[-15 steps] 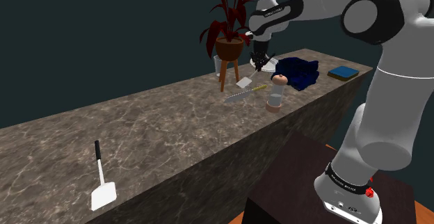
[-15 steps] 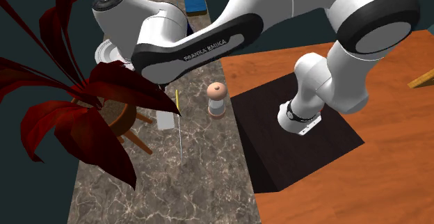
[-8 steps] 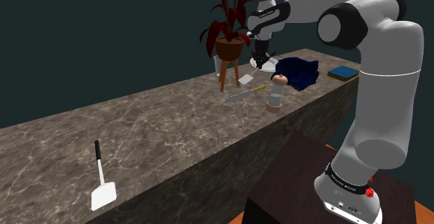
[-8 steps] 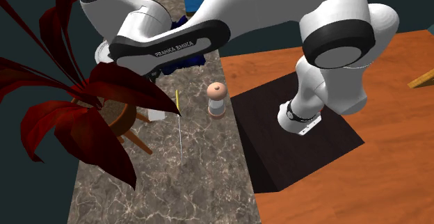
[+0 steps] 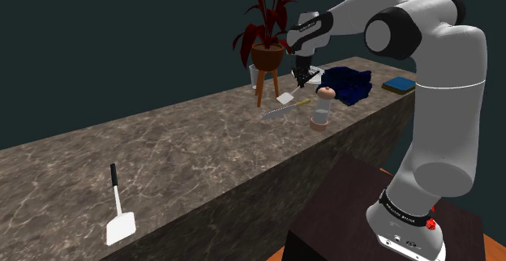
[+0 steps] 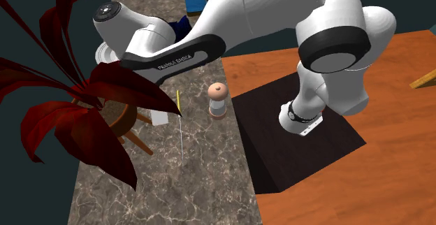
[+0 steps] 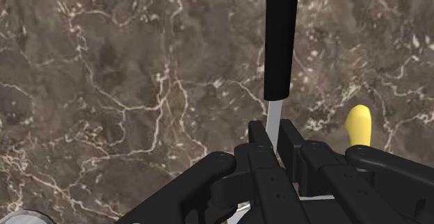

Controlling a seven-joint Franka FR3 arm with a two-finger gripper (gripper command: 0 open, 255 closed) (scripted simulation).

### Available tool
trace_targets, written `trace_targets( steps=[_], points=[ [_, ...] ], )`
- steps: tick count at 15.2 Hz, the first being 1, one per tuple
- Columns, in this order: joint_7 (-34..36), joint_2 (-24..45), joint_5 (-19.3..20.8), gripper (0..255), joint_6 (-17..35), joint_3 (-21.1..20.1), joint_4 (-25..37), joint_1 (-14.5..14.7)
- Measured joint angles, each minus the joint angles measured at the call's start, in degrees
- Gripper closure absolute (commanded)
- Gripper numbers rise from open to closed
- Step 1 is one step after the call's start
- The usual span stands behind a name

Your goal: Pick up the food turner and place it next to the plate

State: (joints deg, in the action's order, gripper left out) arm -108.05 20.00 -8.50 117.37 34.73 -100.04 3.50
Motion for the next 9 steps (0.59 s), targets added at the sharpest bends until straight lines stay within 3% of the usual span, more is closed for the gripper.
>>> trace_targets(
  steps=[9],
  points=[
    [-0.93,2.84,-1.98,255,5.91,-1.01,-3.49,-0.55]
  ],
)
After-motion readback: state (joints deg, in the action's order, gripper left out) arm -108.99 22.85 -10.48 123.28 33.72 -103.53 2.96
